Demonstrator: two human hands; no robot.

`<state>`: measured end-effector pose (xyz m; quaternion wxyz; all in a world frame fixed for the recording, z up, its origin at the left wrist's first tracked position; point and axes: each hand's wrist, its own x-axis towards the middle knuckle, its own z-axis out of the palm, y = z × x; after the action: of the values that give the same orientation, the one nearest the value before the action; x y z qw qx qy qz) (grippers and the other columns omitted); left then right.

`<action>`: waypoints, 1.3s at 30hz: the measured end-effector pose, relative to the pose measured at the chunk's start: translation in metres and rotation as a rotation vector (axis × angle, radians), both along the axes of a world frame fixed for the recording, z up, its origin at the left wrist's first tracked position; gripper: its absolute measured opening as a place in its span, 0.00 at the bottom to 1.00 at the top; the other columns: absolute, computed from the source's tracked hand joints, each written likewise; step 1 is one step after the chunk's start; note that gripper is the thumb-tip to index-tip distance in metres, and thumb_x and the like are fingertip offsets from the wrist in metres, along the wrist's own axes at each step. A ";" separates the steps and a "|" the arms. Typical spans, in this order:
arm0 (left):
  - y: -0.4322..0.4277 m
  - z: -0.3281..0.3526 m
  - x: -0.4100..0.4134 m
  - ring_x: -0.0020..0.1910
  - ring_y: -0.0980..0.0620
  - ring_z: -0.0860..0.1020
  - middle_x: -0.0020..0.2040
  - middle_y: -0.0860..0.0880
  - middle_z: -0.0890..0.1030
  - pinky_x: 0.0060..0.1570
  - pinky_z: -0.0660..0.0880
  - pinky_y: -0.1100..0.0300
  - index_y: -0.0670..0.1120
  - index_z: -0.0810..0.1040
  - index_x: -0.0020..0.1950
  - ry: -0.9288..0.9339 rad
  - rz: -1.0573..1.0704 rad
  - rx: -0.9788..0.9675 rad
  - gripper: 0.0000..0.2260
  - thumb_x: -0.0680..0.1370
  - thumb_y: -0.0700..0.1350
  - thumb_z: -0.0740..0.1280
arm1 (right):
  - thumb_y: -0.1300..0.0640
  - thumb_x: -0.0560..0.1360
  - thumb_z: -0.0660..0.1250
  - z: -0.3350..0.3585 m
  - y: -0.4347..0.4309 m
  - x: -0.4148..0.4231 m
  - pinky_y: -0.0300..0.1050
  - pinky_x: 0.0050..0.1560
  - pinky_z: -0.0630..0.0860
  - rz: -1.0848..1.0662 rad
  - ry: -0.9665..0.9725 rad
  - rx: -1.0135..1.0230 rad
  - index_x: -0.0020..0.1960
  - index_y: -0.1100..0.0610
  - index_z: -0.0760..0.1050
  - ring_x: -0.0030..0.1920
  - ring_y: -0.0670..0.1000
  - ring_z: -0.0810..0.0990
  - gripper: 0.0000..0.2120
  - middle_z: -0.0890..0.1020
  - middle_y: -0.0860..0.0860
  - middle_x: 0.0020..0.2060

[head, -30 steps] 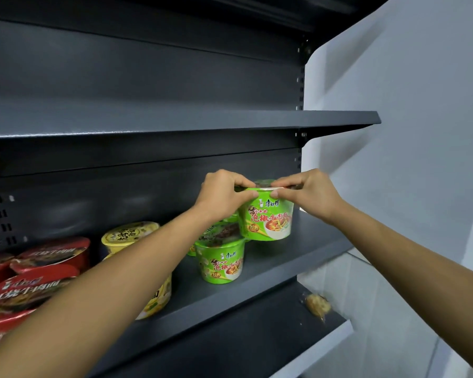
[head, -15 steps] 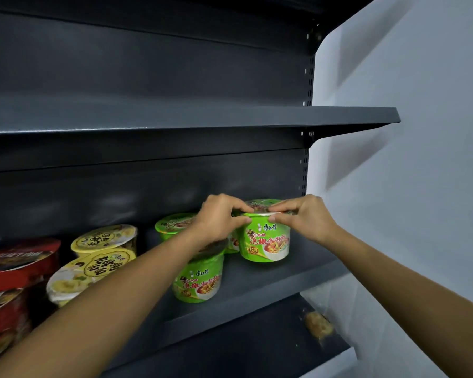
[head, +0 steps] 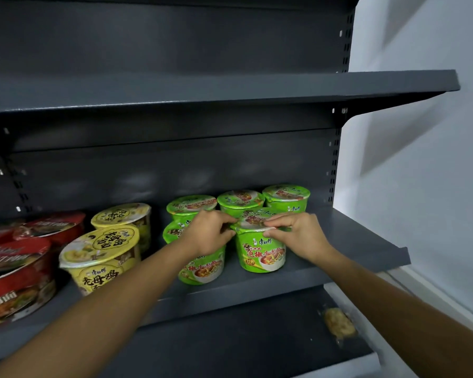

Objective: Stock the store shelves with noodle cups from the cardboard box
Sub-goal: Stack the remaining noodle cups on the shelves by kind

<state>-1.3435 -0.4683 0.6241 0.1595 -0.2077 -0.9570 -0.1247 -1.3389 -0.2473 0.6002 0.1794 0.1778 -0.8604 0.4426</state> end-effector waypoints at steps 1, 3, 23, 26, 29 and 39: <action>0.000 -0.002 0.000 0.51 0.48 0.78 0.52 0.47 0.82 0.48 0.69 0.62 0.49 0.76 0.66 -0.007 0.010 0.005 0.17 0.77 0.47 0.67 | 0.58 0.66 0.77 -0.003 0.000 -0.001 0.22 0.55 0.68 0.008 0.005 -0.001 0.50 0.57 0.84 0.50 0.39 0.79 0.13 0.85 0.49 0.49; 0.001 -0.004 0.000 0.50 0.49 0.78 0.50 0.47 0.81 0.44 0.66 0.64 0.48 0.75 0.67 -0.015 0.020 0.008 0.18 0.77 0.46 0.67 | 0.59 0.66 0.77 -0.009 -0.001 -0.001 0.22 0.56 0.67 0.021 0.015 -0.010 0.50 0.58 0.84 0.50 0.39 0.79 0.13 0.85 0.50 0.49; 0.003 -0.005 -0.003 0.39 0.56 0.73 0.39 0.52 0.78 0.39 0.63 0.67 0.47 0.78 0.64 0.030 0.054 0.053 0.16 0.76 0.46 0.69 | 0.56 0.66 0.78 -0.008 0.004 -0.010 0.30 0.57 0.71 0.063 0.126 0.111 0.48 0.57 0.84 0.51 0.41 0.79 0.12 0.85 0.49 0.47; 0.003 -0.004 -0.002 0.40 0.56 0.73 0.41 0.52 0.79 0.39 0.63 0.67 0.47 0.78 0.64 0.029 0.054 0.043 0.16 0.76 0.46 0.69 | 0.55 0.66 0.78 -0.007 0.002 -0.009 0.36 0.58 0.74 0.056 0.141 0.137 0.48 0.57 0.85 0.51 0.43 0.80 0.12 0.85 0.49 0.47; 0.003 -0.003 -0.002 0.40 0.56 0.73 0.40 0.52 0.78 0.40 0.63 0.67 0.47 0.77 0.64 0.026 0.056 0.037 0.17 0.76 0.47 0.69 | 0.54 0.66 0.78 -0.005 0.000 -0.008 0.38 0.58 0.74 0.048 0.149 0.167 0.48 0.56 0.84 0.52 0.44 0.80 0.12 0.85 0.49 0.46; 0.002 -0.001 -0.001 0.44 0.52 0.77 0.40 0.54 0.76 0.40 0.63 0.66 0.48 0.77 0.65 0.028 0.059 0.010 0.17 0.76 0.47 0.69 | 0.54 0.66 0.78 -0.005 0.000 -0.008 0.35 0.57 0.74 0.041 0.125 0.156 0.48 0.56 0.84 0.51 0.42 0.80 0.12 0.85 0.48 0.47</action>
<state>-1.3443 -0.4663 0.6232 0.1774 -0.1804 -0.9598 -0.1217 -1.3473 -0.2475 0.5953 0.2093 0.2360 -0.8756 0.3659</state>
